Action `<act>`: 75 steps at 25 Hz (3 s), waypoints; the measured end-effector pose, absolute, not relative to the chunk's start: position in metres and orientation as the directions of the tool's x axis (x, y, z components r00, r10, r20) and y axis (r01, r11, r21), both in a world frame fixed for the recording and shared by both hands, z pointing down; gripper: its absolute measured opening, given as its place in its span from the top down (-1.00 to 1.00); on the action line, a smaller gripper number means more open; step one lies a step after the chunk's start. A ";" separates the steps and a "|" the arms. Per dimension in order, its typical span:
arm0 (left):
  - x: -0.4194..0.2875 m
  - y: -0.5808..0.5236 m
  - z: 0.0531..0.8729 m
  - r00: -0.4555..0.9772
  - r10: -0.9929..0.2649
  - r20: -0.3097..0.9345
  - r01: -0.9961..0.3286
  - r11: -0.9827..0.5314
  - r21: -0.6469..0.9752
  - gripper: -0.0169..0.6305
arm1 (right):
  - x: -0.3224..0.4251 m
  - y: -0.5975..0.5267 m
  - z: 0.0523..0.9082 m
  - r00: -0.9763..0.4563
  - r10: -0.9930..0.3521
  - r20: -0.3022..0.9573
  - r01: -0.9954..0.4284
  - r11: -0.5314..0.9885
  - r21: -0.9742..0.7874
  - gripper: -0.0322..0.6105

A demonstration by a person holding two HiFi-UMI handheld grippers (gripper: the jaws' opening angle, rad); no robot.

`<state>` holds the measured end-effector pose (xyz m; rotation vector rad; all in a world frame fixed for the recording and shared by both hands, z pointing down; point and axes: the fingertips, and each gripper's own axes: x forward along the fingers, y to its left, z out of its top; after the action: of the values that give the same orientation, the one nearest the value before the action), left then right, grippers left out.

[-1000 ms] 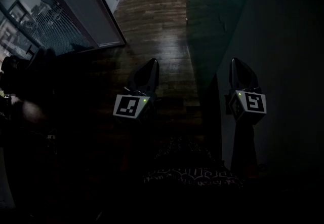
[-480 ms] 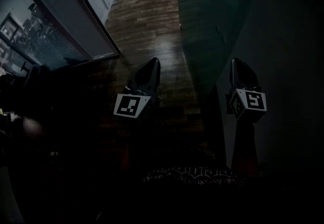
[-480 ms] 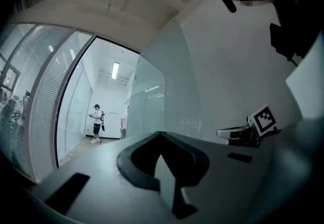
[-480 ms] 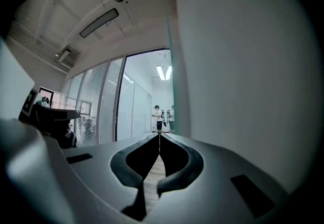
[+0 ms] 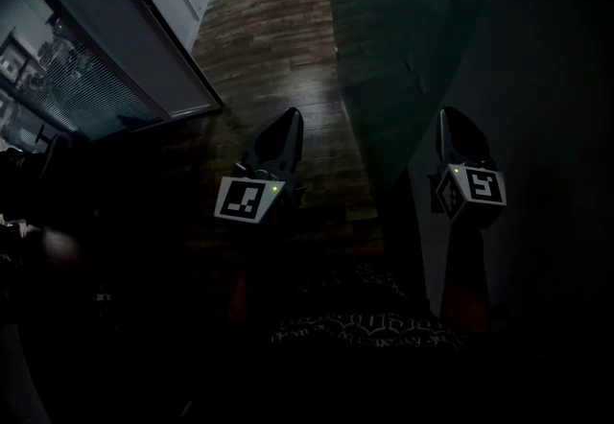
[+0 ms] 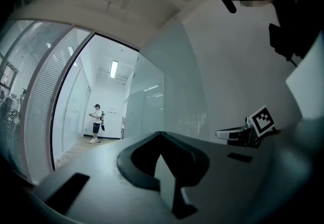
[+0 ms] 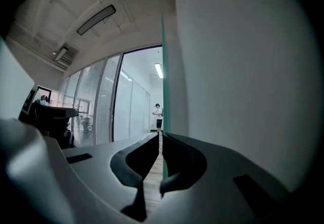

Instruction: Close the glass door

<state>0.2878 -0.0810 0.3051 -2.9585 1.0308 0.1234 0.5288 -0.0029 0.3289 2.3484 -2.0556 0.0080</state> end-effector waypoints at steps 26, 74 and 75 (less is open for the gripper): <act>0.284 -0.101 0.316 0.749 -0.659 -0.072 -0.658 -0.752 0.043 0.94 | 0.517 -0.043 0.332 -0.039 -0.996 0.076 -0.999 0.042 0.033 0.36; 0.094 -0.062 0.310 0.353 -0.933 -0.076 -0.935 -0.355 0.016 0.94 | 0.311 -0.098 0.330 -0.529 -0.845 0.083 -0.845 0.533 0.046 0.36; 0.090 -0.064 0.310 0.349 -0.934 -0.076 -0.936 -0.351 0.016 0.94 | 0.306 -0.101 0.330 -0.539 -0.838 0.082 -0.838 0.544 0.049 0.36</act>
<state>0.0902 -0.0642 0.3101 -2.5554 1.7726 0.1112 0.3061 -0.1015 0.3301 1.4569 -2.6751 -0.0056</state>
